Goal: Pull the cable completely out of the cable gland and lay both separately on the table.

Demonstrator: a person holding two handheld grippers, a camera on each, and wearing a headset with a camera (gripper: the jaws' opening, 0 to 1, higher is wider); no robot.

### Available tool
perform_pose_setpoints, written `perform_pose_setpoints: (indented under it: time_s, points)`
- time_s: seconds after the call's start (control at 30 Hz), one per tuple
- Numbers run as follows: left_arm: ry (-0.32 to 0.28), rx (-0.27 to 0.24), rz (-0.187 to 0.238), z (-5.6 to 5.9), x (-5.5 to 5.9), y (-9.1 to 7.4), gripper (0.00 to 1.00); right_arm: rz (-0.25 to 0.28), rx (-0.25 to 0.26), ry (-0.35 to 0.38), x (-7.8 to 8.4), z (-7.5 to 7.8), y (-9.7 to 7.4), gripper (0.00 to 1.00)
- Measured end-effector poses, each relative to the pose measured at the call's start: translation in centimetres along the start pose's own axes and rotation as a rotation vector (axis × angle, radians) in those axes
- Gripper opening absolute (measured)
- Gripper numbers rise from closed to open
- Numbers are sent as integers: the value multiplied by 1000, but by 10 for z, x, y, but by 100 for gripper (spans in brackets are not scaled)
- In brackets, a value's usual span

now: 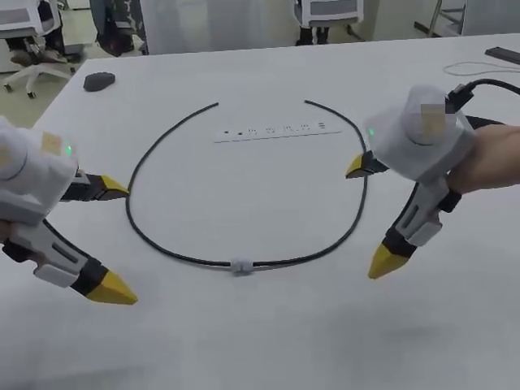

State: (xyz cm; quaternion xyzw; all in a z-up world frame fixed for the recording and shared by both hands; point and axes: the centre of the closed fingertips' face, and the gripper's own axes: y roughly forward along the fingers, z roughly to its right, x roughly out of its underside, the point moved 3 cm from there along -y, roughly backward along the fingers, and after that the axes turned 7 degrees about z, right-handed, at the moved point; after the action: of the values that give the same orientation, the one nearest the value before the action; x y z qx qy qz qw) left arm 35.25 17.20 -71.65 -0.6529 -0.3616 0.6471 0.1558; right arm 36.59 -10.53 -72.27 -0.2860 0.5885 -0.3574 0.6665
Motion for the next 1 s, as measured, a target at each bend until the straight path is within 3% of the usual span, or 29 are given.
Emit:
perform_pose_setpoints:
  time_s: [0.1,0.17,0.2,0.3,0.43,0.5,0.53,0.57,0.67,0.8,0.87,0.93,0.97,1.0]
  points:
    - [-12,0,0,-2,0,5,100,19,1,17,-2,3,4,99]
    - [-1,-2,6,-2,-1,9,100,42,37,-3,-5,10,6,99]
    - [22,-20,18,-5,-4,12,100,44,33,6,-6,12,7,99]
    - [22,3,47,0,-11,22,100,65,19,36,-10,16,14,99]
    - [47,17,46,2,-11,35,100,92,-16,55,-17,16,32,93]
    - [16,20,74,2,-13,41,100,116,-69,84,-22,9,43,84]
    - [-14,28,122,5,-18,45,100,153,-89,93,-27,6,50,80]
    - [-3,22,144,3,-20,46,100,162,-94,94,-28,5,54,77]
    - [-30,34,111,5,-11,54,100,162,-126,102,-28,-1,72,71]
    - [-54,49,105,9,-4,60,100,187,-130,109,-30,-4,89,56]
    - [-59,52,114,11,-2,62,100,245,-117,115,-36,-5,99,59]
    - [-61,51,107,12,2,64,100,231,-127,142,-34,-7,108,61]
    - [-39,45,65,9,9,65,100,234,-101,82,-32,-4,112,54]
    - [-34,33,30,6,14,65,100,228,-98,84,-30,-3,116,47]
